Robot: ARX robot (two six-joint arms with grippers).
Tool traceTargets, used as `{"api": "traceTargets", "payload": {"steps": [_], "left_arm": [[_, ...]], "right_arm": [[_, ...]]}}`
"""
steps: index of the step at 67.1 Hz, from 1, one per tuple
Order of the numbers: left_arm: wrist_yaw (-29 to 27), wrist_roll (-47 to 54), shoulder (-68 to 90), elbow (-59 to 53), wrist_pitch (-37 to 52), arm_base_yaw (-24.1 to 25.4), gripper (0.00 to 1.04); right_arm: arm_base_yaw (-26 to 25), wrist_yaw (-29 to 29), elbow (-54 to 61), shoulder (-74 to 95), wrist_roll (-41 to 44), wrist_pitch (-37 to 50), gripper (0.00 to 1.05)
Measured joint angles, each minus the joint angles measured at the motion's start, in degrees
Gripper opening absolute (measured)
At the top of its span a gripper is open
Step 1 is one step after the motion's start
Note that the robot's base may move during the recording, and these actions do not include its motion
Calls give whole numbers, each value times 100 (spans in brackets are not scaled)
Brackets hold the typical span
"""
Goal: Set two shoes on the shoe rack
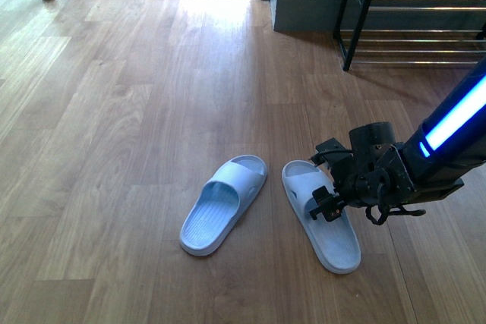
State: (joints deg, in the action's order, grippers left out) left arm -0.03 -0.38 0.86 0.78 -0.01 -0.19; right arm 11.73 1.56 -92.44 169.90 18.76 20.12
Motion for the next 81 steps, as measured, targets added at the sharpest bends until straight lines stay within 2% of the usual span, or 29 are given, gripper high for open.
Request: {"api": "traceTargets", "payload": {"steps": [17, 24, 34, 42, 49, 58, 64, 72, 81], "left_arm": [[0, 0, 0, 0, 0, 0, 95], [2, 0, 0, 0, 0, 0, 95], [0, 0, 0, 0, -2, 0, 95], [0, 0, 0, 0, 0, 0, 95], [2, 0, 0, 0, 0, 0, 95], [0, -2, 0, 0, -2, 0, 95], [0, 0, 0, 0, -2, 0, 95], [0, 0, 0, 0, 0, 0, 95], [2, 0, 0, 0, 0, 0, 95]], "right_arm": [[20, -101, 382, -205, -354, 426, 1], [66, -330, 1045, -706, -632, 855, 1], [107, -326, 2369, -2052, -1134, 1585, 1], [136, -129, 3670, -3563, -1510, 2055, 1], [142, 101, 4774, -4896, -1722, 2122, 1], [87, 352, 6065, -6778, -1952, 1725, 1], [-85, 586, 6734, -8286, -2090, 1110, 1], [-481, 929, 7206, -10028, -2264, 258, 1], [-664, 1027, 7348, -11001, -2422, 39, 1]]}}
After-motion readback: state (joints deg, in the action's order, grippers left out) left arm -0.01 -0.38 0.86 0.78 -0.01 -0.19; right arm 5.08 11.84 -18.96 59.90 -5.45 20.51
